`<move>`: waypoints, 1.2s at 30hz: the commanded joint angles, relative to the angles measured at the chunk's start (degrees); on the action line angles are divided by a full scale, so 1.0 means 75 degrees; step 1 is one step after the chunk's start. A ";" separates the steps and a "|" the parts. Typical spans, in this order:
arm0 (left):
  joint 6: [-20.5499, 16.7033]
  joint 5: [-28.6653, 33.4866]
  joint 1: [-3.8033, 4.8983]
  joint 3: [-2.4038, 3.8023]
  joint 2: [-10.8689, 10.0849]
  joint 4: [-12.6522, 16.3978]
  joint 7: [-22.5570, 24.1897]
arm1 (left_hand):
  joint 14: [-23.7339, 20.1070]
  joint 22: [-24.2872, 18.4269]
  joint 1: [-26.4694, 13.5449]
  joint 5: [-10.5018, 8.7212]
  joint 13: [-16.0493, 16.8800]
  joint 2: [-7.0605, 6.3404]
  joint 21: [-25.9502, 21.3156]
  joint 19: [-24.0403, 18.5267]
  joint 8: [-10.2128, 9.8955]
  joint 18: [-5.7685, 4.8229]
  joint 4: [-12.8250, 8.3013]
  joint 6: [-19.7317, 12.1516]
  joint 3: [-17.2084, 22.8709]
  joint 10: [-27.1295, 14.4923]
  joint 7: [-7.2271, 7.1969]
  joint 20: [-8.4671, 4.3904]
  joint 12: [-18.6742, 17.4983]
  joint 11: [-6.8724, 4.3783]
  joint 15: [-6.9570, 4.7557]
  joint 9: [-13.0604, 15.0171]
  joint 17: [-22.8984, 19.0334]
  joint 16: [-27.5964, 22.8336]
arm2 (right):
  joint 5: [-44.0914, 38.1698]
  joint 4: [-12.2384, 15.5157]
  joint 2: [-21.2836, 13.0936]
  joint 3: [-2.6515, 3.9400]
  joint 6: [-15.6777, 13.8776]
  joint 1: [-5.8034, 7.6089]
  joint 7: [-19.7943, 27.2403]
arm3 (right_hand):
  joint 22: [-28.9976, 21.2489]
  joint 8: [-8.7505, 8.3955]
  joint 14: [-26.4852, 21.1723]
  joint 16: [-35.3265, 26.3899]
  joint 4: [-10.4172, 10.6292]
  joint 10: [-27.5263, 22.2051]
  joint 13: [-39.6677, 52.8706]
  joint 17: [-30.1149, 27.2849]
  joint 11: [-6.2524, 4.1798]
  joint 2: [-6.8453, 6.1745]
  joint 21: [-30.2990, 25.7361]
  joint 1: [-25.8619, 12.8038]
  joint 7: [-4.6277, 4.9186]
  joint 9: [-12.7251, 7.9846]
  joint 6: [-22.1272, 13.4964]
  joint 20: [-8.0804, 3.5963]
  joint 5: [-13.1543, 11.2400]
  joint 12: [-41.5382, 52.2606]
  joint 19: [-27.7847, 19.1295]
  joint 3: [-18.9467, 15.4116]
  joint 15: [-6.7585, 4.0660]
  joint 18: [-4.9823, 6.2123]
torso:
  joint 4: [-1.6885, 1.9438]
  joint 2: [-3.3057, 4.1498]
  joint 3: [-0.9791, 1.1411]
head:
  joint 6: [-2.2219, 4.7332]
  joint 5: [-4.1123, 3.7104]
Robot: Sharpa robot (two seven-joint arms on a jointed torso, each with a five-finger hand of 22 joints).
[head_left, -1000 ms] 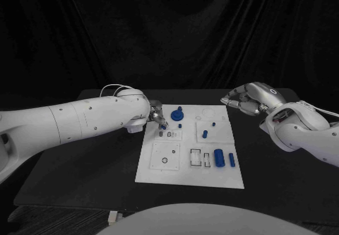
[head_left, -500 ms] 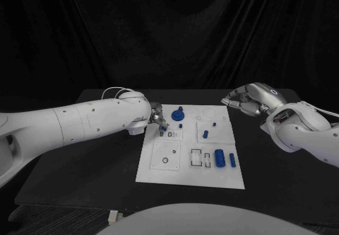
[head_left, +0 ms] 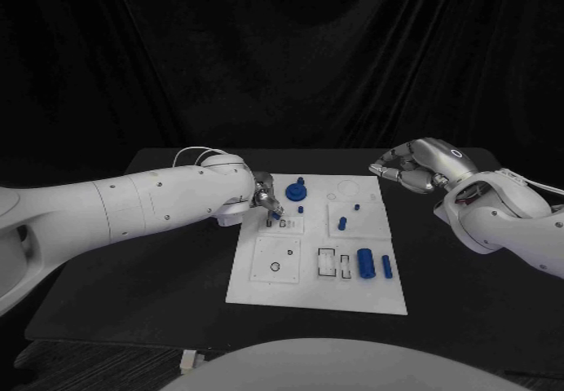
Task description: Assemble the parts on the task board
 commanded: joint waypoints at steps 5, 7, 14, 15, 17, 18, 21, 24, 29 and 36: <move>0.0038 0.0060 -0.0018 0.0007 0.0052 -0.0006 0.0064 | 0.0794 0.2012 -0.0023 0.0003 0.2013 0.0040 0.0023 0.0805 -0.0008 -0.0049 0.0010 0.0013 0.0025 0.0795 -0.0056 -0.0036 0.0027 -0.0063 -0.0050 0.0007 0.2010 0.0020 | -0.0021 0.0010 -0.0010 0.0006 0.0020 -0.0017 -0.0144 | 0.1587 -0.0027 0.0452 -0.0036 -0.0027 0.0800 0.2010 -0.0008 0.0070 0.0019 -0.0047 0.0036 0.0007 -0.0009 -0.0052 0.0046 -0.0035 0.0027 0.0376 -0.0038 0.0053 0.0081 | -0.0008 -0.0001 0.0001 | 0.0001 -0.0009; 0.0055 0.0060 -0.0020 0.0007 0.0065 -0.0017 0.0062 | 0.0794 0.2012 -0.0023 0.0003 0.2013 0.0040 0.0023 0.0805 -0.0008 -0.0049 0.0010 0.0013 0.0025 0.0795 -0.0056 -0.0036 0.0027 -0.0063 -0.0050 0.0007 0.2010 0.0020 | -0.0021 0.0009 -0.0010 0.0006 0.0022 -0.0017 -0.0147 | 0.1587 -0.0027 0.0452 -0.0036 -0.0027 0.0800 0.2010 -0.0008 0.0070 0.0019 -0.0047 0.0036 0.0007 -0.0009 -0.0052 0.0046 -0.0035 0.0027 0.0376 -0.0038 0.0053 0.0081 | -0.0005 -0.0001 0.0002 | 0.0001 -0.0014; 0.0069 0.0060 -0.0028 0.0006 0.0118 -0.0043 0.0071 | 0.0794 0.2012 -0.0045 -0.0019 0.2013 0.0045 0.0023 0.0805 -0.0014 -0.0049 0.0023 0.0017 0.0032 0.0795 -0.0056 -0.0037 0.0027 -0.0064 -0.0051 0.0005 0.2010 0.0020 | -0.0021 0.0002 -0.0002 0.0006 0.0042 -0.0017 -0.0166 | 0.1591 -0.0029 0.0453 -0.0034 -0.0031 0.0800 0.2010 -0.0003 0.0070 0.0016 -0.0035 0.0053 0.0007 -0.0009 -0.0051 0.0046 -0.0031 0.0027 0.0379 -0.0039 0.0053 0.0078 | 0.0000 -0.0002 0.0002 | 0.0001 -0.0015; 0.0077 0.0060 -0.0029 0.0006 0.0126 -0.0047 0.0071 | 0.0794 0.2012 -0.0045 -0.0019 0.2013 0.0045 0.0023 0.0805 -0.0014 -0.0049 0.0023 0.0017 0.0032 0.0795 -0.0056 -0.0037 0.0027 -0.0064 -0.0051 0.0005 0.2010 0.0020 | -0.0021 0.0002 -0.0001 0.0006 0.0046 -0.0017 -0.0170 | 0.1591 -0.0029 0.0453 -0.0034 -0.0031 0.0800 0.2010 -0.0003 0.0070 0.0016 -0.0035 0.0053 0.0007 -0.0009 -0.0051 0.0046 -0.0031 0.0027 0.0379 -0.0039 0.0053 0.0078 | 0.0000 -0.0001 0.0002 | 0.0001 -0.0015; 0.0092 0.0060 -0.0031 0.0006 0.0142 -0.0060 0.0071 | 0.0794 0.2012 -0.0045 -0.0019 0.2013 0.0045 0.0023 0.0805 -0.0014 -0.0049 0.0023 0.0017 0.0032 0.0795 -0.0056 -0.0037 0.0027 -0.0064 -0.0051 0.0005 0.2010 0.0020 | -0.0021 0.0003 0.0000 0.0006 0.0049 -0.0017 -0.0176 | 0.1591 -0.0029 0.0453 -0.0034 -0.0031 0.0800 0.2010 -0.0003 0.0070 0.0016 -0.0035 0.0053 0.0007 -0.0009 -0.0051 0.0046 -0.0031 0.0027 0.0379 -0.0039 0.0053 0.0078 | 0.0001 0.0000 0.0001 | 0.0001 -0.0025; 0.0100 0.0060 -0.0032 0.0006 0.0148 -0.0067 0.0071 | 0.0794 0.2012 -0.0045 -0.0019 0.2013 0.0045 0.0023 0.0805 -0.0014 -0.0049 0.0023 0.0017 0.0032 0.0795 -0.0056 -0.0037 0.0027 -0.0064 -0.0051 0.0005 0.2010 0.0020 | -0.0021 0.0004 0.0000 0.0006 0.0050 -0.0017 -0.0178 | 0.1591 -0.0029 0.0453 -0.0034 -0.0031 0.0800 0.2010 -0.0003 0.0070 0.0016 -0.0035 0.0053 0.0007 -0.0009 -0.0051 0.0046 -0.0031 0.0027 0.0379 -0.0039 0.0053 0.0078 | 0.0003 0.0000 0.0001 | 0.0001 -0.0031; 0.0118 0.0060 -0.0036 0.0006 0.0167 -0.0087 0.0068 | 0.0794 0.2012 -0.0046 -0.0022 0.2013 0.0048 0.0023 0.0805 -0.0014 -0.0049 0.0023 0.0020 0.0036 0.0795 -0.0058 -0.0038 0.0027 -0.0065 -0.0052 0.0005 0.2010 0.0020 | -0.0021 0.0005 -0.0001 0.0006 0.0052 -0.0017 -0.0181 | 0.1591 -0.0029 0.0453 -0.0034 -0.0031 0.0800 0.2010 -0.0003 0.0070 0.0016 -0.0035 0.0053 0.0007 -0.0009 -0.0051 0.0046 -0.0031 0.0027 0.0379 -0.0039 0.0053 0.0078 | 0.0001 -0.0001 0.0001 | 0.0001 -0.0027; 0.0144 0.0060 -0.0047 0.0006 0.0180 -0.0097 0.0061 | 0.0794 0.2012 -0.0046 -0.0022 0.2013 0.0048 0.0023 0.0805 -0.0014 -0.0049 0.0023 0.0020 0.0036 0.0795 -0.0058 -0.0038 0.0027 -0.0065 -0.0052 0.0005 0.2010 0.0020 | -0.0021 0.0006 -0.0001 0.0006 0.0052 -0.0018 -0.0183 | 0.1591 -0.0029 0.0453 -0.0034 -0.0031 0.0800 0.2010 -0.0003 0.0070 0.0016 -0.0035 0.0053 0.0007 -0.0009 -0.0051 0.0046 -0.0031 0.0027 0.0379 -0.0039 0.0053 0.0078 | 0.0002 0.0000 0.0002 | 0.0001 -0.0019; 0.0153 0.0060 -0.0080 0.0006 0.0182 -0.0107 0.0052 | 0.0794 0.2012 -0.0045 -0.0025 0.2013 0.0049 0.0023 0.0805 -0.0016 -0.0049 0.0020 0.0021 0.0043 0.0795 -0.0061 -0.0038 0.0027 -0.0066 -0.0052 0.0005 0.2010 0.0020 | -0.0021 0.0009 -0.0004 0.0006 0.0053 -0.0018 -0.0188 | 0.1591 -0.0029 0.0453 -0.0034 -0.0031 0.0800 0.2010 -0.0003 0.0070 0.0016 -0.0035 0.0053 0.0007 -0.0009 -0.0051 0.0046 -0.0031 0.0027 0.0379 -0.0039 0.0053 0.0078 | -0.0003 0.0006 0.0001 | 0.0001 -0.0013; 0.0166 0.0060 -0.0139 0.0005 0.0172 -0.0106 0.0043 | 0.0794 0.2012 -0.0045 -0.0025 0.2013 0.0049 0.0023 0.0805 -0.0016 -0.0049 0.0020 0.0021 0.0043 0.0795 -0.0061 -0.0038 0.0027 -0.0066 -0.0052 0.0005 0.2010 0.0020 | -0.0021 0.0010 -0.0006 0.0006 0.0063 -0.0018 -0.0200 | 0.1591 -0.0029 0.0453 -0.0034 -0.0031 0.0800 0.2010 -0.0003 0.0070 0.0016 -0.0035 0.0053 0.0007 -0.0009 -0.0051 0.0046 -0.0031 0.0027 0.0379 -0.0039 0.0053 0.0078 | -0.0002 0.0002 0.0001 | 0.0001 0.0005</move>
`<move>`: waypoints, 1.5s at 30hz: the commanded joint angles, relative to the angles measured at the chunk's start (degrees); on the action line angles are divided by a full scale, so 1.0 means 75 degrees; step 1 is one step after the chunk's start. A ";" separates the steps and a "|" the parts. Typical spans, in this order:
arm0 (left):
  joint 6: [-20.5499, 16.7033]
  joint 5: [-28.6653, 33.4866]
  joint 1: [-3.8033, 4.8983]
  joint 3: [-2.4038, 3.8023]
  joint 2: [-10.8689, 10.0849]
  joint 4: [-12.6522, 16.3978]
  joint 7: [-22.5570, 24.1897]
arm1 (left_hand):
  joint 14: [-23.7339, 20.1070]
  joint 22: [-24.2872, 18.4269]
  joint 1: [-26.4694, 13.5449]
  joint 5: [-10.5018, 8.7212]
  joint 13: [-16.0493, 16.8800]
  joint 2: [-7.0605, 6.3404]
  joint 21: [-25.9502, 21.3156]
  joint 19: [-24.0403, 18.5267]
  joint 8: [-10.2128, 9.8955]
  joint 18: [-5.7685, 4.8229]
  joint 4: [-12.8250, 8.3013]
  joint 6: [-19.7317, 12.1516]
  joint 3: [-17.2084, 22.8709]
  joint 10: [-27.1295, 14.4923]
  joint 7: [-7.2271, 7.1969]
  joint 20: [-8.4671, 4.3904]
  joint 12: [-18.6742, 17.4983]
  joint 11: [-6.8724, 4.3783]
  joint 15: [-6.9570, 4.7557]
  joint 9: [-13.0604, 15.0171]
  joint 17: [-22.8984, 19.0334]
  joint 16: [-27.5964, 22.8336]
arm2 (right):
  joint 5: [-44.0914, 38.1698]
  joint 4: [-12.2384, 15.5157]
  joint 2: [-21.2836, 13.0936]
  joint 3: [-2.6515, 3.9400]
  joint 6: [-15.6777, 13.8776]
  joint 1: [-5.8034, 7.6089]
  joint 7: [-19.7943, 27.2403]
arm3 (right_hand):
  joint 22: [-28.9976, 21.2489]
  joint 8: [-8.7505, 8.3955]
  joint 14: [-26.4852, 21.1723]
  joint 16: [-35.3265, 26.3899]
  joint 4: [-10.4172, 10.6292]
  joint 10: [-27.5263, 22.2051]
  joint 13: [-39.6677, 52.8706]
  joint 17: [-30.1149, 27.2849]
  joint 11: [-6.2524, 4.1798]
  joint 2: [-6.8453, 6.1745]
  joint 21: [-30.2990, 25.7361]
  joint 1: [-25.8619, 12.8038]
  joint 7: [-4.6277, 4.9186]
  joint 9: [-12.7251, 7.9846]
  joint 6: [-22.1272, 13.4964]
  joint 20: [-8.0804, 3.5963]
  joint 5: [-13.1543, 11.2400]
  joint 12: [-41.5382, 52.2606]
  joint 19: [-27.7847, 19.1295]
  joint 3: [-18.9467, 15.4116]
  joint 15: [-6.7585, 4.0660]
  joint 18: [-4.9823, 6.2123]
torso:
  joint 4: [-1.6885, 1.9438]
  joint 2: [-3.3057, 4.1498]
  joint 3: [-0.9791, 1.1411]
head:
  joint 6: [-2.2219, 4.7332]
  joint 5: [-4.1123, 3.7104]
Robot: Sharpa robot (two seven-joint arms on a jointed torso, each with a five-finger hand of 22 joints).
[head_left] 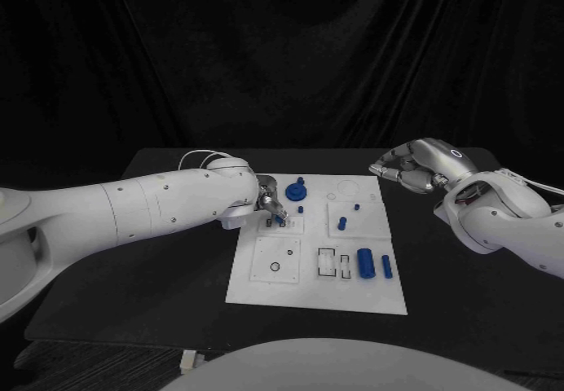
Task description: Assemble the parts on the task board
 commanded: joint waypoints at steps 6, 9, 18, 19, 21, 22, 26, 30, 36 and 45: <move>0.0093 0.0049 -0.0072 0.0005 0.0015 0.0012 0.0049 | 0.0794 0.2013 -0.0034 -0.0009 0.2012 0.0060 0.0023 0.0805 -0.0015 -0.0049 0.0016 0.0008 0.0047 0.0793 -0.0042 -0.0039 0.0027 -0.0069 -0.0053 0.0009 0.2012 0.0020 | -0.0022 0.0001 0.0003 0.0006 0.0041 -0.0017 -0.0157 | 0.1592 -0.0030 0.0453 -0.0033 -0.0010 0.0800 0.2010 -0.0003 0.0070 0.0017 -0.0035 0.0054 0.0008 -0.0011 -0.0051 0.0046 -0.0032 0.0027 0.0379 -0.0018 0.0053 0.0079 | -0.0003 -0.0007 -0.0002 | 0.0001 0.0012; 0.0080 0.0049 -0.0097 0.0005 0.0027 -0.0004 0.0055 | 0.0794 0.2013 -0.0034 -0.0009 0.2012 0.0060 0.0023 0.0805 -0.0015 -0.0049 0.0016 0.0008 0.0047 0.0793 -0.0042 -0.0039 0.0027 -0.0069 -0.0053 0.0009 0.2012 0.0020 | -0.0022 0.0000 0.0005 0.0006 0.0043 -0.0017 -0.0157 | 0.1587 -0.0037 0.0450 -0.0041 -0.0008 0.0800 0.2010 -0.0021 0.0073 0.0014 -0.0049 0.0082 0.0009 -0.0013 -0.0052 0.0047 -0.0032 0.0027 0.0374 -0.0025 0.0053 0.0082 | 0.0002 -0.0008 0.0000 | 0.0001 0.0008; 0.0008 0.0049 -0.0143 0.0005 0.0042 -0.0030 0.0087 | 0.0794 0.2013 -0.0037 -0.0017 0.2012 0.0061 0.0023 0.0805 -0.0024 -0.0049 0.0012 0.0004 0.0064 0.0793 -0.0044 -0.0041 0.0027 -0.0071 -0.0055 0.0006 0.2012 0.0020 | -0.0022 0.0008 -0.0006 0.0006 0.0028 -0.0018 -0.0156 | 0.1584 -0.0038 0.0448 -0.0046 -0.0006 0.0800 0.2010 -0.0031 0.0074 0.0013 -0.0061 0.0086 0.0009 -0.0013 -0.0052 0.0048 -0.0033 0.0027 0.0370 -0.0028 0.0054 0.0085 | -0.0002 -0.0003 -0.0001 | 0.0001 0.0005; -0.0008 0.0049 -0.0146 0.0005 0.0042 -0.0031 0.0094 | 0.0794 0.2013 -0.0037 -0.0017 0.2012 0.0061 0.0023 0.0805 -0.0024 -0.0049 0.0012 0.0004 0.0064 0.0793 -0.0044 -0.0041 0.0027 -0.0071 -0.0055 0.0006 0.2012 0.0020 | -0.0022 0.0010 -0.0008 0.0006 0.0024 -0.0018 -0.0156 | 0.1584 -0.0038 0.0448 -0.0046 -0.0006 0.0800 0.2010 -0.0031 0.0074 0.0013 -0.0061 0.0086 0.0009 -0.0013 -0.0052 0.0048 -0.0033 0.0027 0.0370 -0.0028 0.0054 0.0085 | -0.0002 -0.0003 -0.0001 | 0.0001 0.0002; -0.0048 0.0049 -0.0151 0.0005 0.0041 -0.0027 0.0110 | 0.0794 0.2013 -0.0037 -0.0019 0.2012 0.0070 0.0023 0.0805 -0.0031 -0.0049 0.0011 -0.0002 0.0074 0.0793 -0.0042 -0.0042 0.0027 -0.0071 -0.0056 0.0004 0.2012 0.0020 | -0.0021 0.0011 -0.0011 0.0006 0.0021 -0.0018 -0.0158 | 0.1584 -0.0038 0.0448 -0.0046 -0.0006 0.0800 0.2010 -0.0031 0.0074 0.0013 -0.0061 0.0086 0.0009 -0.0013 -0.0052 0.0048 -0.0033 0.0027 0.0370 -0.0028 0.0054 0.0085 | -0.0002 -0.0003 -0.0001 | 0.0001 -0.0006; -0.0077 0.0049 -0.0153 0.0006 0.0039 -0.0024 0.0120 | 0.0794 0.2013 -0.0037 -0.0019 0.2012 0.0070 0.0023 0.0805 -0.0031 -0.0049 0.0011 -0.0002 0.0074 0.0793 -0.0042 -0.0042 0.0027 -0.0071 -0.0056 0.0004 0.2012 0.0020 | -0.0021 0.0012 -0.0012 0.0006 0.0025 -0.0019 -0.0161 | 0.1584 -0.0038 0.0448 -0.0046 -0.0006 0.0800 0.2010 -0.0031 0.0074 0.0013 -0.0061 0.0086 0.0009 -0.0013 -0.0052 0.0048 -0.0033 0.0027 0.0370 -0.0028 0.0054 0.0085 | -0.0002 -0.0003 0.0000 | 0.0001 -0.0008; -0.0144 0.0049 -0.0158 0.0006 0.0022 0.0000 0.0138 | 0.0794 0.2013 -0.0034 -0.0020 0.2012 0.0080 0.0023 0.0805 -0.0036 -0.0049 0.0010 -0.0007 0.0086 0.0793 -0.0042 -0.0043 0.0027 -0.0071 -0.0056 0.0002 0.2012 0.0020 | -0.0021 0.0010 -0.0013 0.0006 0.0036 -0.0019 -0.0169 | 0.1582 -0.0038 0.0446 -0.0051 -0.0005 0.0800 0.2010 -0.0042 0.0075 0.0013 -0.0064 0.0089 0.0010 -0.0013 -0.0050 0.0048 -0.0033 0.0027 0.0369 -0.0030 0.0054 0.0086 | -0.0003 -0.0004 -0.0001 | 0.0001 -0.0006; -0.0206 0.0049 -0.0160 0.0006 -0.0013 0.0044 0.0145 | 0.0794 0.2013 -0.0030 -0.0019 0.2012 0.0088 0.0023 0.0805 -0.0038 -0.0049 0.0008 -0.0007 0.0096 0.0793 -0.0042 -0.0043 0.0027 -0.0072 -0.0057 0.0002 0.2012 0.0020 | -0.0021 0.0005 -0.0014 0.0006 0.0046 -0.0022 -0.0179 | 0.1582 -0.0038 0.0446 -0.0051 -0.0005 0.0800 0.2010 -0.0042 0.0075 0.0013 -0.0064 0.0089 0.0010 -0.0013 -0.0050 0.0048 -0.0033 0.0027 0.0369 -0.0030 0.0054 0.0086 | -0.0005 -0.0006 0.0000 | 0.0001 0.0003; -0.0314 0.0049 -0.0161 0.0006 -0.0066 0.0116 0.0150 | 0.0794 0.2013 -0.0026 -0.0016 0.2012 0.0093 0.0023 0.0805 -0.0039 -0.0049 0.0004 -0.0005 0.0104 0.0793 -0.0043 -0.0044 0.0027 -0.0072 -0.0057 0.0002 0.2012 0.0020 | -0.0021 -0.0006 -0.0012 0.0006 0.0067 -0.0035 -0.0194 | 0.1582 -0.0038 0.0446 -0.0051 -0.0005 0.0800 0.2010 -0.0042 0.0075 0.0013 -0.0064 0.0089 0.0010 -0.0013 -0.0050 0.0048 -0.0033 0.0027 0.0369 -0.0030 0.0054 0.0086 | -0.0003 -0.0003 -0.0002 | 0.0001 -0.0009; -0.0292 0.0049 -0.0162 0.0007 -0.0012 0.0067 0.0166 | 0.0794 0.2013 -0.0021 -0.0010 0.2012 0.0091 0.0023 0.0805 -0.0044 -0.0049 -0.0003 -0.0009 0.0113 0.0793 -0.0042 -0.0044 0.0027 -0.0073 -0.0058 0.0002 0.2012 0.0020 | -0.0021 -0.0016 -0.0004 0.0006 0.0099 -0.0047 -0.0210 | 0.1582 -0.0038 0.0446 -0.0051 -0.0005 0.0800 0.2010 -0.0042 0.0075 0.0013 -0.0064 0.0089 0.0010 -0.0013 -0.0050 0.0048 -0.0033 0.0027 0.0369 -0.0030 0.0054 0.0086 | -0.0001 -0.0004 -0.0001 | 0.0001 -0.0018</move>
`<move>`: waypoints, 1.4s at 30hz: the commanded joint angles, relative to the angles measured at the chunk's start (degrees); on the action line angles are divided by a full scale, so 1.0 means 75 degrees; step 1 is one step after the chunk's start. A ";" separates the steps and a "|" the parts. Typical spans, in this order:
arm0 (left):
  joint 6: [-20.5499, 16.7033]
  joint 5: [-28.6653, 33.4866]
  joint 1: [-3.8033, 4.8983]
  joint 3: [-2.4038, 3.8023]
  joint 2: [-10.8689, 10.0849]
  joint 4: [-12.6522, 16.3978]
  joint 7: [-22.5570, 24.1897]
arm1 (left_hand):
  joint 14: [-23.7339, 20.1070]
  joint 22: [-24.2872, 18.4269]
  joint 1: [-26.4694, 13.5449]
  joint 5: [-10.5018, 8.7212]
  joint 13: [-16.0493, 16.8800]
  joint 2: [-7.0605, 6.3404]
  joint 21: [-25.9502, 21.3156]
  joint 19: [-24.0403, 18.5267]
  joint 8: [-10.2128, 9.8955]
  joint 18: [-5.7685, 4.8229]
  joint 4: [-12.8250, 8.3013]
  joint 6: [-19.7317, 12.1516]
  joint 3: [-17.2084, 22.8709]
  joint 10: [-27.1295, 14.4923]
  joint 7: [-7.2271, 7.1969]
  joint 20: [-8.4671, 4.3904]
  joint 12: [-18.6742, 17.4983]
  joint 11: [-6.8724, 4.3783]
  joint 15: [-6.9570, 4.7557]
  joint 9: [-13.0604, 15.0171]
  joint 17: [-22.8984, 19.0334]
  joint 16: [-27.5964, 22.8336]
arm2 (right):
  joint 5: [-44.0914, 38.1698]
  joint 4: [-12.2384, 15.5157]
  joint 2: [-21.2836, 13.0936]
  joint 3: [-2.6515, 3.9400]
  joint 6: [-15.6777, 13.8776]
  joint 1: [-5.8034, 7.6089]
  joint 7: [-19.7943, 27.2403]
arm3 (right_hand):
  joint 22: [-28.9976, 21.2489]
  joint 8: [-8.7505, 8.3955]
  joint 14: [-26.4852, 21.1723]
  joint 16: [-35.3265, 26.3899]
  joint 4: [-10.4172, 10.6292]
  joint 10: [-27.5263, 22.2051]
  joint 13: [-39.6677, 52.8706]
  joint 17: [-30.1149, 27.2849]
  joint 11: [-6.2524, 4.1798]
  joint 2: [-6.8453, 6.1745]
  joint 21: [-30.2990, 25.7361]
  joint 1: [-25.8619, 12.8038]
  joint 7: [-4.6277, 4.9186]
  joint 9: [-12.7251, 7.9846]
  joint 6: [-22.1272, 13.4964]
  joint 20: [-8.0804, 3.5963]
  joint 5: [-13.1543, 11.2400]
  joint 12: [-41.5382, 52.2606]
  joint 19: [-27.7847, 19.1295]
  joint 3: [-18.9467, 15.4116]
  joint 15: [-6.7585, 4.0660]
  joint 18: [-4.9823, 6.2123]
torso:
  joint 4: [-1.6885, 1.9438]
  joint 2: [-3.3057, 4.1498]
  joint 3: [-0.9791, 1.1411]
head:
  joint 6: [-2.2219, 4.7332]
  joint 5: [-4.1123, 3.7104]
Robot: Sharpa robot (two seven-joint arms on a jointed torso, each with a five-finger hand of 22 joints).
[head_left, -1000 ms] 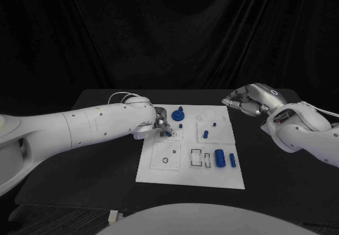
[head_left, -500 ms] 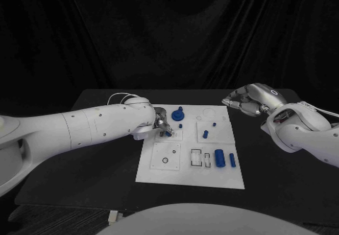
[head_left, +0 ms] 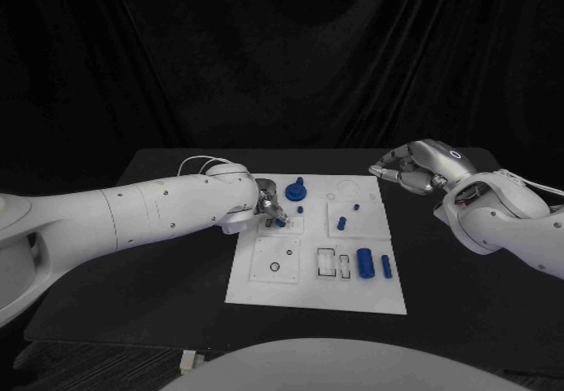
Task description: Assemble the parts on the task board
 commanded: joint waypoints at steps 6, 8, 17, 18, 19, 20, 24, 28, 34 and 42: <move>-0.0055 0.0043 -0.0026 -0.0001 0.0065 -0.0085 0.0136 | 0.0794 0.2009 0.0005 0.0016 0.2008 0.0058 0.0023 0.0805 -0.0002 -0.0048 -0.0013 0.0010 0.0042 0.0816 -0.0056 -0.0045 0.0027 -0.0051 -0.0058 0.0008 0.2013 0.0020 | -0.0022 -0.0009 -0.0006 0.0006 0.0070 -0.0022 -0.0162 | 0.1580 -0.0038 0.0446 -0.0051 -0.0005 0.0800 0.2010 -0.0007 0.0075 0.0014 -0.0027 0.0089 0.0010 -0.0009 -0.0050 0.0048 -0.0033 0.0027 0.0369 -0.0030 0.0054 0.0085 | 0.0001 -0.0005 0.0001 | 0.0001 -0.0018; -0.0039 0.0043 -0.0026 -0.0001 0.0072 -0.0099 0.0136 | 0.0794 0.2009 0.0005 0.0016 0.2008 0.0058 0.0023 0.0805 -0.0002 -0.0048 -0.0013 0.0010 0.0042 0.0816 -0.0056 -0.0045 0.0027 -0.0051 -0.0058 0.0008 0.2013 0.0020 | -0.0022 -0.0009 -0.0009 0.0006 0.0076 -0.0023 -0.0166 | 0.1580 -0.0038 0.0446 -0.0051 -0.0005 0.0800 0.2010 -0.0007 0.0075 0.0014 -0.0027 0.0089 0.0010 -0.0009 -0.0050 0.0048 -0.0033 0.0027 0.0369 -0.0030 0.0054 0.0085 | 0.0001 -0.0002 0.0000 | 0.0001 -0.0023; 0.0063 0.0043 -0.0027 -0.0001 0.0106 -0.0131 0.0122 | 0.0794 0.2009 0.0005 0.0017 0.2008 0.0060 0.0023 0.0805 -0.0002 -0.0048 -0.0015 0.0014 0.0048 0.0816 -0.0056 -0.0045 0.0027 -0.0051 -0.0058 0.0009 0.2013 0.0020 | -0.0022 -0.0015 -0.0010 0.0006 0.0108 -0.0028 -0.0198 | 0.1576 -0.0038 0.0444 -0.0055 0.0002 0.0800 0.2010 -0.0016 0.0080 0.0023 -0.0038 0.0103 0.0013 -0.0008 -0.0038 0.0050 -0.0037 0.0027 0.0365 -0.0038 0.0057 0.0088 | -0.0001 0.0005 0.0000 | 0.0001 -0.0001; 0.0076 0.0043 -0.0027 -0.0001 0.0109 -0.0137 0.0118 | 0.0794 0.2009 0.0005 0.0017 0.2008 0.0060 0.0023 0.0805 -0.0002 -0.0048 -0.0015 0.0014 0.0048 0.0816 -0.0056 -0.0045 0.0027 -0.0051 -0.0058 0.0009 0.2013 0.0020 | -0.0022 -0.0014 -0.0011 0.0006 0.0111 -0.0029 -0.0200 | 0.1576 -0.0038 0.0444 -0.0055 0.0002 0.0800 0.2010 -0.0016 0.0080 0.0023 -0.0038 0.0103 0.0013 -0.0008 -0.0038 0.0050 -0.0037 0.0027 0.0365 -0.0038 0.0057 0.0088 | -0.0001 0.0002 0.0001 | 0.0001 -0.0004; 0.0091 0.0043 -0.0027 -0.0001 0.0112 -0.0142 0.0114 | 0.0794 0.2009 0.0003 0.0016 0.2008 0.0061 0.0023 0.0805 -0.0002 -0.0048 -0.0014 0.0017 0.0050 0.0816 -0.0055 -0.0046 0.0027 -0.0051 -0.0059 0.0009 0.2013 0.0020 | -0.0022 -0.0013 -0.0012 0.0006 0.0114 -0.0029 -0.0203 | 0.1576 -0.0038 0.0444 -0.0055 0.0002 0.0800 0.2010 -0.0016 0.0080 0.0023 -0.0038 0.0103 0.0013 -0.0008 -0.0038 0.0050 -0.0037 0.0027 0.0365 -0.0038 0.0057 0.0088 | -0.0002 -0.0002 0.0001 | 0.0001 -0.0002; 0.0111 0.0043 -0.0027 -0.0001 0.0114 -0.0148 0.0105 | 0.0794 0.2009 0.0003 0.0015 0.2008 0.0062 0.0023 0.0805 -0.0002 -0.0048 -0.0014 0.0017 0.0051 0.0816 -0.0055 -0.0046 0.0027 -0.0051 -0.0059 0.0009 0.2013 0.0020 | -0.0022 -0.0012 -0.0014 0.0006 0.0117 -0.0029 -0.0206 | 0.1576 -0.0038 0.0444 -0.0055 0.0002 0.0800 0.2010 -0.0016 0.0080 0.0023 -0.0038 0.0103 0.0013 -0.0008 -0.0038 0.0050 -0.0037 0.0027 0.0365 -0.0038 0.0057 0.0088 | -0.0003 -0.0003 0.0001 | 0.0001 -0.0003; 0.0170 0.0043 -0.0028 -0.0001 0.0103 -0.0154 0.0067 | 0.0794 0.2009 0.0007 0.0015 0.2008 0.0062 0.0023 0.0805 -0.0003 -0.0048 -0.0020 0.0020 0.0058 0.0816 -0.0057 -0.0046 0.0027 -0.0051 -0.0059 0.0010 0.2013 0.0020 | -0.0022 -0.0010 -0.0024 0.0006 0.0132 -0.0030 -0.0218 | 0.1576 -0.0038 0.0444 -0.0055 0.0002 0.0800 0.2010 -0.0016 0.0080 0.0023 -0.0038 0.0103 0.0013 -0.0008 -0.0038 0.0050 -0.0037 0.0027 0.0365 -0.0038 0.0057 0.0088 | 0.0001 -0.0002 0.0000 | 0.0001 -0.0009; 0.0230 0.0043 -0.0028 -0.0002 0.0076 -0.0146 0.0032 | 0.0794 0.2009 0.0031 0.0017 0.2008 0.0055 0.0023 0.0805 -0.0006 -0.0048 -0.0050 0.0022 0.0082 0.0816 -0.0061 -0.0047 0.0027 -0.0054 -0.0059 0.0011 0.2013 0.0020 | -0.0022 -0.0010 -0.0029 0.0006 0.0139 -0.0030 -0.0224 | 0.1576 -0.0038 0.0444 -0.0055 0.0002 0.0800 0.2010 -0.0016 0.0080 0.0023 -0.0038 0.0103 0.0013 -0.0008 -0.0038 0.0050 -0.0037 0.0027 0.0365 -0.0038 0.0057 0.0088 | 0.0000 -0.0002 0.0001 | 0.0001 -0.0010; 0.0246 0.0043 -0.0028 -0.0002 0.0039 -0.0137 0.0007 | 0.0794 0.2009 0.0035 0.0017 0.2008 0.0053 0.0023 0.0805 -0.0007 -0.0048 -0.0056 0.0022 0.0086 0.0816 -0.0061 -0.0047 0.0027 -0.0054 -0.0060 0.0012 0.2013 0.0020 | -0.0022 -0.0014 -0.0028 0.0006 0.0148 -0.0031 -0.0227 | 0.1576 -0.0038 0.0444 -0.0055 0.0002 0.0800 0.2010 -0.0016 0.0080 0.0023 -0.0038 0.0103 0.0013 -0.0008 -0.0038 0.0050 -0.0037 0.0027 0.0365 -0.0038 0.0057 0.0088 | -0.0003 0.0001 0.0000 | 0.0001 0.0010; 0.0187 0.0043 -0.0028 -0.0002 0.0036 -0.0144 0.0077 | 0.0794 0.2009 0.0053 0.0016 0.2008 0.0039 0.0023 0.0805 -0.0014 -0.0048 -0.0085 0.0018 0.0105 0.0816 -0.0060 -0.0048 0.0027 -0.0055 -0.0060 0.0013 0.2013 0.0020 | -0.0022 -0.0020 -0.0017 0.0006 0.0155 -0.0032 -0.0229 | 0.1575 -0.0041 0.0443 -0.0059 0.0005 0.0800 0.2010 -0.0023 0.0083 0.0031 -0.0042 0.0110 0.0014 -0.0009 -0.0035 0.0052 -0.0040 0.0027 0.0363 -0.0041 0.0059 0.0089 | 0.0000 0.0000 0.0002 | 0.0001 0.0019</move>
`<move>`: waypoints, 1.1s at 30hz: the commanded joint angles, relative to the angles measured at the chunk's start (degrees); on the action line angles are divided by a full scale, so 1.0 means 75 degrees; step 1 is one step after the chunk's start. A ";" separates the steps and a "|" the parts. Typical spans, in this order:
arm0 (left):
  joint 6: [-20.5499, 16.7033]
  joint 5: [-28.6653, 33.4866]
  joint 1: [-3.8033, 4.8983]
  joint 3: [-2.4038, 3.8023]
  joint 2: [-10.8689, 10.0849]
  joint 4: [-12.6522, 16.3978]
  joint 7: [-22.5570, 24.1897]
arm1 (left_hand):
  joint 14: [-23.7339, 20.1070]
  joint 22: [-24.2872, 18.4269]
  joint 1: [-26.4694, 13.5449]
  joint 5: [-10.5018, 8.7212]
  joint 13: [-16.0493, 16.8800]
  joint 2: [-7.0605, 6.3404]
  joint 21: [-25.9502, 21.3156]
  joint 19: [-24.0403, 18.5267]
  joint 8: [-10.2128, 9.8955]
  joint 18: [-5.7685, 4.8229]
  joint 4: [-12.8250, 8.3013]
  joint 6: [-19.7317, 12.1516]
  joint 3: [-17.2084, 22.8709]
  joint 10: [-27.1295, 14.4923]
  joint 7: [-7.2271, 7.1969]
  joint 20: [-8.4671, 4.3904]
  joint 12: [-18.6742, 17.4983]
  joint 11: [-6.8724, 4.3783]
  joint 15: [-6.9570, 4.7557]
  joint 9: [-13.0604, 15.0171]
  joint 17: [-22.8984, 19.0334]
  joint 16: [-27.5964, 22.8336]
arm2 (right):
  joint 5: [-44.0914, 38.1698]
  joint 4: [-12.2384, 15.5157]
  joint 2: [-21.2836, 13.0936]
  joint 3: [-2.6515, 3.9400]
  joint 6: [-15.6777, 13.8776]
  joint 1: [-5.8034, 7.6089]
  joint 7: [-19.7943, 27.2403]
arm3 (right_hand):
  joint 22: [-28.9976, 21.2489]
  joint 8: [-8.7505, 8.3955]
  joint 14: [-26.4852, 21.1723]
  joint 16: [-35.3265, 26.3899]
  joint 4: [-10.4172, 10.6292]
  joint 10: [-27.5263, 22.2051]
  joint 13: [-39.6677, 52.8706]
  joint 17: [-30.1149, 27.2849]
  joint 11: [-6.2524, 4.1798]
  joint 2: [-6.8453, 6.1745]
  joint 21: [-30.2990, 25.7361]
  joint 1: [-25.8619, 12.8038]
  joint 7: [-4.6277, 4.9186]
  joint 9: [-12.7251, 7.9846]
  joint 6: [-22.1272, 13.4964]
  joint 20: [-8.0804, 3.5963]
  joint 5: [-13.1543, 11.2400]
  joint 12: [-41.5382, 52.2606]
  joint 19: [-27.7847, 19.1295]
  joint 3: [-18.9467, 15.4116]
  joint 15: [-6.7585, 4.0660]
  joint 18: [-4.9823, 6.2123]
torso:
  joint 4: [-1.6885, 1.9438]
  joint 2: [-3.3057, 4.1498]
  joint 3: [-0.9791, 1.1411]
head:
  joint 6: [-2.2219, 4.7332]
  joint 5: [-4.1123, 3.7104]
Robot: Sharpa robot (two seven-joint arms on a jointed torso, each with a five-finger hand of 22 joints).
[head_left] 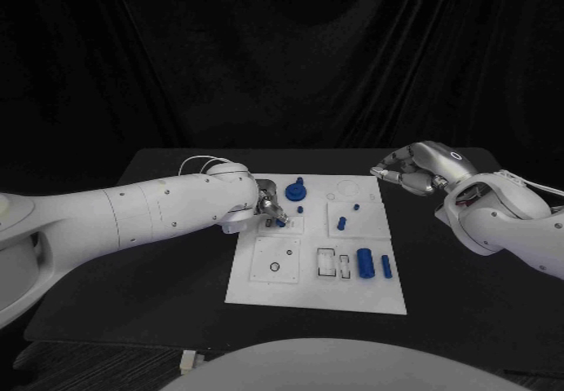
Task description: Assemble the parts on the task board
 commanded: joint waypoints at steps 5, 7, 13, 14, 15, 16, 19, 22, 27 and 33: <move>0.0003 0.0006 -0.0014 -0.0007 0.0011 -0.0031 0.0128 | 0.0794 0.2012 0.0059 -0.0040 0.2009 0.0015 0.0023 0.0805 0.0004 -0.0049 -0.0117 0.0006 0.0126 0.0813 -0.0033 -0.0048 0.0027 -0.0052 -0.0061 0.0018 0.2007 0.0020 | -0.0022 -0.0005 0.0004 0.0006 0.0043 -0.0016 -0.0142 | 0.1577 -0.0040 0.0444 -0.0028 0.0005 0.0808 0.1997 -0.0006 0.0034 -0.0010 -0.0042 0.0069 0.0014 -0.0010 -0.0035 0.0052 -0.0040 0.0017 0.0363 -0.0041 0.0058 0.0090 | 0.0004 0.0000 0.0000 | 0.0001 0.0009; 0.0018 0.0006 -0.0014 -0.0007 0.0026 -0.0040 0.0137 | 0.0794 0.2012 0.0014 -0.0468 0.2009 0.0026 0.0023 0.0805 -0.0019 -0.0049 -0.0089 -0.0006 0.0099 0.0813 -0.0030 -0.0038 0.0027 -0.0043 -0.0057 0.0020 0.2007 0.0020 | -0.0022 -0.0003 0.0004 0.0006 0.0045 -0.0016 -0.0144 | 0.1577 -0.0040 0.0444 -0.0028 0.0005 0.0808 0.1997 -0.0006 0.0034 -0.0010 -0.0042 0.0069 0.0014 -0.0010 -0.0035 0.0052 -0.0040 0.0017 0.0363 -0.0041 0.0058 0.0090 | 0.0002 0.0001 0.0000 | 0.0001 0.0017; 0.0081 0.0006 -0.0022 -0.0007 0.0073 -0.0080 0.0134 | 0.0794 0.2012 -0.0299 -0.1965 0.2009 0.0050 0.0023 0.0805 -0.0127 -0.0049 0.0263 0.0007 -0.0395 0.0813 0.0015 -0.0012 0.0027 -0.0006 -0.0016 -0.0015 0.2007 0.0020 | -0.0022 0.0002 -0.0004 0.0006 0.0053 -0.0016 -0.0152 | 0.1578 -0.0042 0.0443 -0.0031 0.0008 0.0808 0.1997 -0.0012 0.0036 -0.0002 -0.0040 0.0071 0.0016 -0.0010 -0.0033 0.0053 -0.0045 0.0017 0.0364 -0.0046 0.0059 0.0089 | 0.0001 0.0005 -0.0001 | 0.0001 0.0005; 0.0102 0.0006 -0.0024 -0.0007 0.0080 -0.0088 0.0124 | 0.0794 0.2012 -0.0357 -0.2123 0.2009 0.0052 0.0023 0.0805 -0.0149 -0.0049 0.0338 0.0013 -0.0508 0.0813 0.0026 -0.0006 0.0027 0.0005 -0.0009 -0.0027 0.2007 0.0020 | -0.0022 0.0002 -0.0007 0.0006 0.0054 -0.0016 -0.0153 | 0.1578 -0.0042 0.0443 -0.0031 0.0008 0.0808 0.1997 -0.0012 0.0036 -0.0002 -0.0040 0.0071 0.0016 -0.0010 -0.0033 0.0053 -0.0045 0.0017 0.0364 -0.0046 0.0059 0.0089 | 0.0002 0.0006 -0.0001 | 0.0001 0.0004; 0.0133 0.0006 -0.0026 -0.0007 0.0088 -0.0099 0.0109 | 0.0794 0.2012 -0.0408 -0.2282 0.2009 0.0055 0.0023 0.0805 -0.0172 -0.0049 0.0404 0.0013 -0.0607 0.0813 0.0036 0.0001 0.0027 0.0014 -0.0001 -0.0040 0.2007 0.0020 | -0.0022 0.0003 -0.0009 0.0006 0.0054 -0.0016 -0.0154 | 0.1578 -0.0042 0.0443 -0.0031 0.0008 0.0808 0.1997 -0.0012 0.0036 -0.0002 -0.0040 0.0071 0.0016 -0.0010 -0.0033 0.0053 -0.0045 0.0017 0.0364 -0.0046 0.0059 0.0089 | 0.0001 0.0005 0.0000 | 0.0001 0.0002; 0.0160 0.0006 -0.0028 -0.0007 0.0094 -0.0108 0.0094 | 0.0794 0.2012 -0.0456 -0.2445 0.2009 0.0058 0.0023 0.0805 -0.0216 -0.0049 0.0485 0.0000 -0.0739 0.0813 0.0053 0.0014 0.0027 0.0029 0.0009 -0.0064 0.2007 0.0020 | -0.0022 0.0004 -0.0012 0.0006 0.0054 -0.0016 -0.0154 | 0.1578 -0.0042 0.0443 -0.0031 0.0008 0.0808 0.1997 -0.0012 0.0036 -0.0002 -0.0040 0.0071 0.0016 -0.0010 -0.0033 0.0053 -0.0045 0.0017 0.0364 -0.0046 0.0059 0.0089 | 0.0001 0.0004 0.0001 | 0.0001 -0.0001; 0.0238 0.0006 -0.0033 -0.0007 0.0108 -0.0130 0.0047 | 0.0794 0.2012 -0.0602 -0.2615 0.2009 0.0053 0.0023 0.0805 -0.0289 -0.0049 0.0664 -0.0008 -0.0982 0.0813 0.0090 0.0032 0.0027 0.0057 0.0035 -0.0109 0.2007 0.0020 | -0.0022 0.0005 -0.0016 0.0006 0.0059 -0.0016 -0.0157 | 0.1578 -0.0042 0.0443 -0.0031 0.0008 0.0808 0.1997 -0.0012 0.0036 -0.0002 -0.0040 0.0071 0.0016 -0.0010 -0.0033 0.0053 -0.0045 0.0017 0.0364 -0.0046 0.0059 0.0089 | 0.0003 0.0002 0.0001 | 0.0001 -0.0008; 0.0277 0.0006 -0.0038 -0.0007 0.0117 -0.0141 0.0014 | 0.0794 0.2012 -0.0677 -0.2730 0.2009 0.0055 0.0023 0.0805 -0.0328 -0.0049 0.0766 0.0000 -0.1134 0.0813 0.0099 0.0045 0.0027 0.0071 0.0047 -0.0133 0.2007 0.0020 | -0.0022 0.0003 -0.0016 0.0006 0.0063 -0.0017 -0.0159 | 0.1578 -0.0042 0.0443 -0.0031 0.0008 0.0808 0.1997 -0.0012 0.0036 -0.0002 -0.0040 0.0071 0.0016 -0.0010 -0.0033 0.0053 -0.0045 0.0017 0.0364 -0.0046 0.0059 0.0089 | 0.0000 0.0003 -0.0001 | 0.0001 -0.0005; 0.0314 0.0006 -0.0042 -0.0007 0.0124 -0.0154 -0.0011 | 0.0794 0.2012 -0.0776 -0.2862 0.2009 0.0063 0.0023 0.0805 -0.0365 -0.0049 0.0898 0.0012 -0.1323 0.0813 0.0108 0.0057 0.0027 0.0081 0.0059 -0.0147 0.2007 0.0020 | -0.0022 -0.0002 -0.0007 0.0006 0.0075 -0.0018 -0.0159 | 0.1578 -0.0042 0.0443 -0.0031 0.0008 0.0808 0.1997 -0.0012 0.0036 -0.0002 -0.0040 0.0071 0.0016 -0.0010 -0.0033 0.0053 -0.0045 0.0017 0.0364 -0.0046 0.0059 0.0089 | -0.0002 0.0000 0.0000 | 0.0001 0.0006; 0.0330 0.0006 -0.0046 -0.0007 0.0125 -0.0175 -0.0024 | 0.0794 0.2012 -0.0932 -0.3111 0.2009 0.0055 0.0023 0.0805 -0.0402 -0.0049 0.1116 -0.0001 -0.1652 0.0813 0.0127 0.0072 0.0027 0.0098 0.0077 -0.0126 0.2007 0.0020 | -0.0022 -0.0008 0.0000 0.0005 0.0084 -0.0024 -0.0158 | 0.1578 -0.0042 0.0443 -0.0031 0.0008 0.0808 0.1997 -0.0012 0.0036 -0.0002 -0.0040 0.0071 0.0016 -0.0010 -0.0033 0.0053 -0.0045 0.0017 0.0364 -0.0046 0.0059 0.0089 | 0.0001 0.0002 -0.0001 | 0.0001 0.0013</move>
